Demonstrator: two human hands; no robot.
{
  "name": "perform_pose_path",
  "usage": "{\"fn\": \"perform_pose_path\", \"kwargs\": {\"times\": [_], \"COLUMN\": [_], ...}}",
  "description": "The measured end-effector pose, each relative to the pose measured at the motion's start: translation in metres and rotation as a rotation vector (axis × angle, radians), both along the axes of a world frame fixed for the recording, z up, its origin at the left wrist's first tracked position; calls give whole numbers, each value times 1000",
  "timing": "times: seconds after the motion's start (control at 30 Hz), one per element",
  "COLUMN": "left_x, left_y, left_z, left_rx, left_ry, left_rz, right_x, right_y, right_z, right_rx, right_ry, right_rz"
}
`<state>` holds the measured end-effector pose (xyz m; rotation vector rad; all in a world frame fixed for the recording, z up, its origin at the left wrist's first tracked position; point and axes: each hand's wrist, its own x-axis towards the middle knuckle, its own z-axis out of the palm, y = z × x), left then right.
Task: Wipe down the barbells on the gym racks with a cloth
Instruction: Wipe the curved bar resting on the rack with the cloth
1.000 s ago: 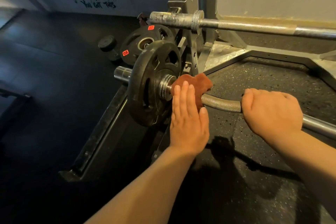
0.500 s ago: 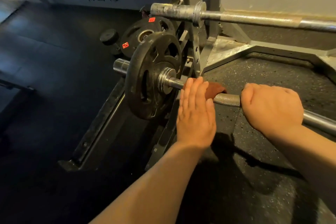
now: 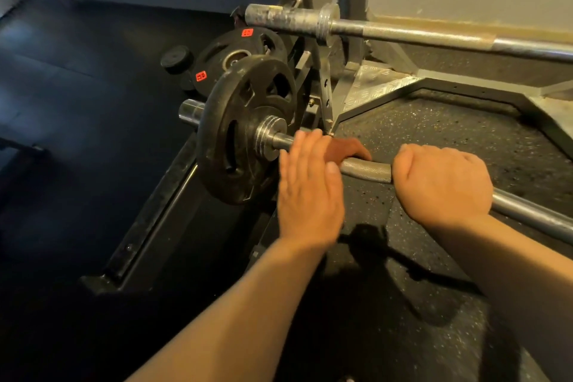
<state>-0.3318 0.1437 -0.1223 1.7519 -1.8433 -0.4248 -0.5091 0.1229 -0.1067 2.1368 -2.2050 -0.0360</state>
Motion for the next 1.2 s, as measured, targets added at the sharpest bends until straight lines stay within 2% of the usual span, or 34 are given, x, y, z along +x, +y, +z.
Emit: {"fn": "perform_pose_path", "kwargs": {"times": [0.07, 0.13, 0.23, 0.37, 0.43, 0.53, 0.63, 0.77, 0.93, 1.1, 1.2], "left_x": [5, -12, -44, -42, -33, -31, -37, -36, -66, -80, -58], "left_y": [-10, -8, 13, 27, 13, -14, -20, -16, 1, 21, 4], "left_z": [-1, 0, 3, -3, -1, 4, 4, 3, 2, -5, 1], "left_rx": [-26, 29, 68, -37, -137, -132, -136, -172, -118, -143, -174], "left_ry": [67, 126, 138, -55, -113, -173, -212, -175, -83, -290, -339], "left_rz": [78, 139, 57, -127, -166, -197, -152, -117, 38, -285, -365], "right_x": [-1, -3, -3, -5, -5, -5, -29, -64, -57, -59, -57], "right_y": [0, -1, 2, 2, 2, 4, 17, 32, 25, 23, 21], "right_z": [-3, -6, -8, -9, -7, -6, -6, 4, 3, -1, 0], "right_rx": [-10, -23, -51, -53, -68, -37, 45, 169, 162, 127, 112], "right_ry": [-6, -16, -35, -42, -134, -213, -182, -103, -102, -85, -78], "right_rz": [10, 7, 5, 36, 12, 0, 6, -87, -75, -76, -63]}}
